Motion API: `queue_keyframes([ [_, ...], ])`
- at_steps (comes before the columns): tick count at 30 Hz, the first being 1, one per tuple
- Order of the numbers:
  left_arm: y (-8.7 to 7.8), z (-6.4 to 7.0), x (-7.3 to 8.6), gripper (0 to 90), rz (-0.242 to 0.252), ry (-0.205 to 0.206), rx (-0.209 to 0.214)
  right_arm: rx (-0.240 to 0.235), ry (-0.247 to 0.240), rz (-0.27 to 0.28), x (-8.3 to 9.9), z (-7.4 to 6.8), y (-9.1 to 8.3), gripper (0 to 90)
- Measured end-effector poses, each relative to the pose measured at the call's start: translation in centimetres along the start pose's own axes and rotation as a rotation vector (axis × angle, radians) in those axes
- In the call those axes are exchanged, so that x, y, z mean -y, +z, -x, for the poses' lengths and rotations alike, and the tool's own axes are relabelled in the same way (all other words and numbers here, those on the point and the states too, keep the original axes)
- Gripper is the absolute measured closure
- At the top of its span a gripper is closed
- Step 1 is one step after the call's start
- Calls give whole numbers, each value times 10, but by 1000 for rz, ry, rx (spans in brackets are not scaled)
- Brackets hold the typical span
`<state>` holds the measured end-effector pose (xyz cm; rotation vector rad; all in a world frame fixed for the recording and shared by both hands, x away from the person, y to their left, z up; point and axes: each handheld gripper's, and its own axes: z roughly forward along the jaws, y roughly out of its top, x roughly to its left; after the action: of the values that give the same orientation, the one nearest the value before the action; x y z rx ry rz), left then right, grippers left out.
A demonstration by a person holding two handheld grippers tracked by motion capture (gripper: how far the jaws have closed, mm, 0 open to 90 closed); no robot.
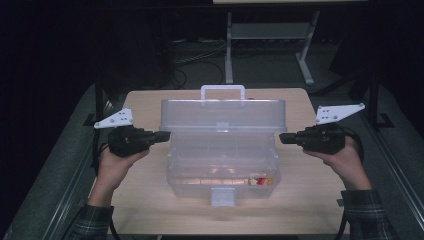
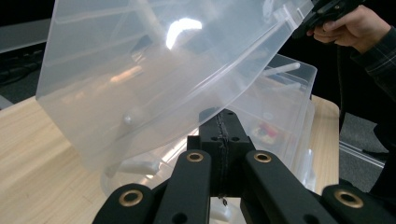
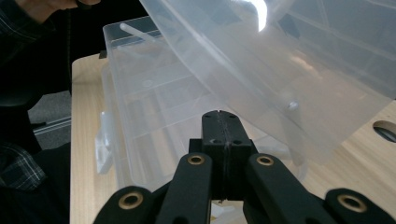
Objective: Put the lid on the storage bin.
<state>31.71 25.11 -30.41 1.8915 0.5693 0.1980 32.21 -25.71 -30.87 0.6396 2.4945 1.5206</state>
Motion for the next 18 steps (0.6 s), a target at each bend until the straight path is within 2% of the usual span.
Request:
queue_keyframes([
  [18,-4,11,24,899,-9,-12,11,-10,22,24,23,-11,-1,899],
])
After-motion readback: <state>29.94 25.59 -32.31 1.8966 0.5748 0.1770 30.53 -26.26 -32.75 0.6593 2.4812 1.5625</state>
